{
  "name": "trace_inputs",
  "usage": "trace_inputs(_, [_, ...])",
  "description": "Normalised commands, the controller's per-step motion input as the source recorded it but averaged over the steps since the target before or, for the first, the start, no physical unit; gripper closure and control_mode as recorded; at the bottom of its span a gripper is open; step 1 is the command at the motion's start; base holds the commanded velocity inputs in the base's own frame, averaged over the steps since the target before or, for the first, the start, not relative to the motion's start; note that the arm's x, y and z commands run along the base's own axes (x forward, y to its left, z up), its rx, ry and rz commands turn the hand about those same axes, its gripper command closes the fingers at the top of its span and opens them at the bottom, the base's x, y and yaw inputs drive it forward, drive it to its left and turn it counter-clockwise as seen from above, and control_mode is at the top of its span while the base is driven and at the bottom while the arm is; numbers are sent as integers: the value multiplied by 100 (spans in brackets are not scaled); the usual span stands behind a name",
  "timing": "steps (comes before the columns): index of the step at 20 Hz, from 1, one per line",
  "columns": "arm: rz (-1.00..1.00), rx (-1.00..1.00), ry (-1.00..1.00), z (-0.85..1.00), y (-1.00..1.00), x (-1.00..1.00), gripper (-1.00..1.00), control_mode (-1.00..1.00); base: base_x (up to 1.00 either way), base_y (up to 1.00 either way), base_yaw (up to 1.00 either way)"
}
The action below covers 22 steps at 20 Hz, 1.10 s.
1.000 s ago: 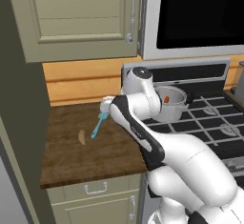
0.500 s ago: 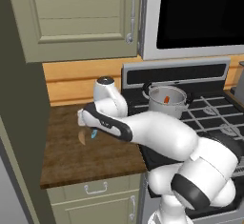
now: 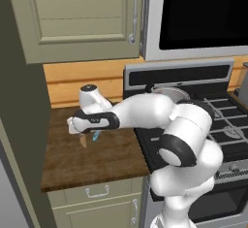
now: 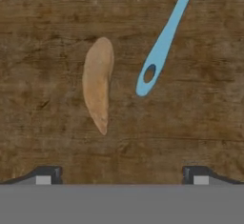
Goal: Put the carrot and sweet potato in the pot. Retrieve the spatula and lightly stir the vegetables in the pot.
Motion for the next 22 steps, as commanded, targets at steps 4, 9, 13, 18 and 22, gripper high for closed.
trace_inputs(4, [-1,-6,0,-41,12,24,-100,-100,0,0,0])
trace_inputs(9, [0,-4,0,-46,7,33,-100,-100,0,0,0])
trace_inputs(13, [0,0,0,-38,10,32,-100,-100,0,0,0])
trace_inputs(18, [0,-1,0,-34,6,23,-100,-100,0,0,0])
trace_inputs(22, [0,0,0,-33,2,6,-100,-100,0,0,0])
